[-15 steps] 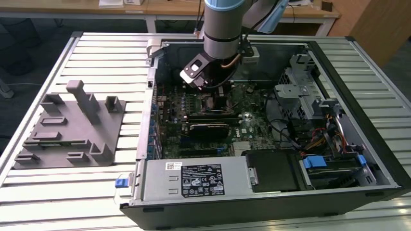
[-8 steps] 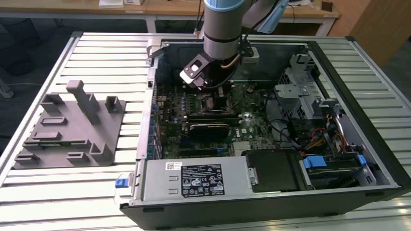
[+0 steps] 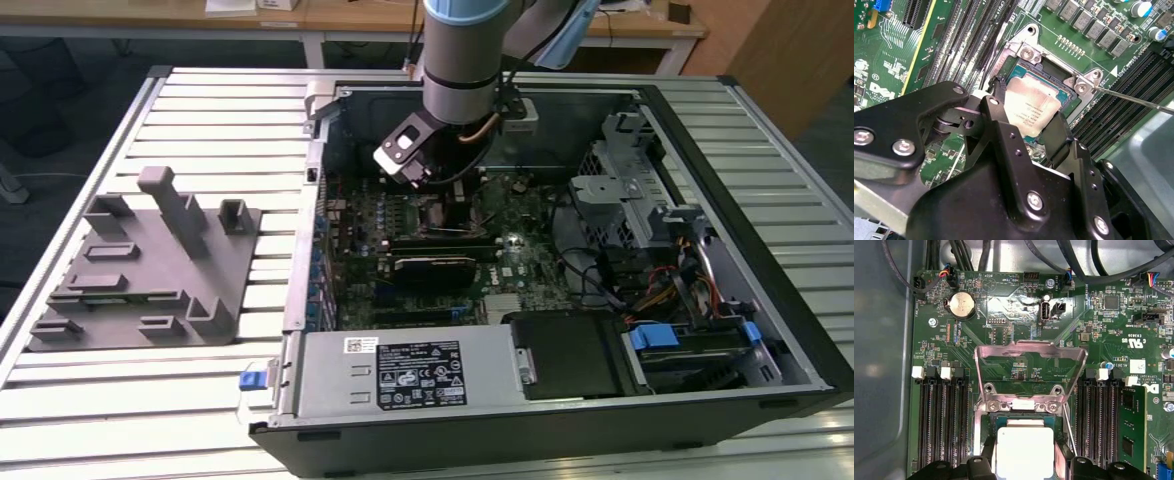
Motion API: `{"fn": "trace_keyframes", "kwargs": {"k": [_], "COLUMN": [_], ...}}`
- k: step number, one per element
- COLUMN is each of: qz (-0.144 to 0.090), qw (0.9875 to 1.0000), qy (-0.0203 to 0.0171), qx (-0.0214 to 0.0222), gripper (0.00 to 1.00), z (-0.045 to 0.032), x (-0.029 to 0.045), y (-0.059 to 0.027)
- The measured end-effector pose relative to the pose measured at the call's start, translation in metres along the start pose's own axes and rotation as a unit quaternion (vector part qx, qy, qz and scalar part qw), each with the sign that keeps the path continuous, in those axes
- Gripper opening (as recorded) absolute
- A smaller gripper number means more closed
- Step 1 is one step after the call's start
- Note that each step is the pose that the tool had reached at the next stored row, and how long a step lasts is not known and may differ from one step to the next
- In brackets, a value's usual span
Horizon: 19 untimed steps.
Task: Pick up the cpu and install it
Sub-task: 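Place the cpu into insertion slot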
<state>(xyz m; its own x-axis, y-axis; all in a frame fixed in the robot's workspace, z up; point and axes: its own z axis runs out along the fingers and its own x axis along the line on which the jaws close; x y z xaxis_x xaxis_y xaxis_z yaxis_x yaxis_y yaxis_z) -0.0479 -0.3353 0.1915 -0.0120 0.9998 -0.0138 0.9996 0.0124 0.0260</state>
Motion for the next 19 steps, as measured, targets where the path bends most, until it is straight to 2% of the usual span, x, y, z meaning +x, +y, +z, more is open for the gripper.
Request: {"fn": "trace_keyframes", "kwargs": {"k": [19], "qz": [0.001], "qw": [1.0], "qy": [0.0005], "qx": [0.0], "gripper": [0.54], "z": [0.0], "x": [0.0], "y": [-0.0015]}}
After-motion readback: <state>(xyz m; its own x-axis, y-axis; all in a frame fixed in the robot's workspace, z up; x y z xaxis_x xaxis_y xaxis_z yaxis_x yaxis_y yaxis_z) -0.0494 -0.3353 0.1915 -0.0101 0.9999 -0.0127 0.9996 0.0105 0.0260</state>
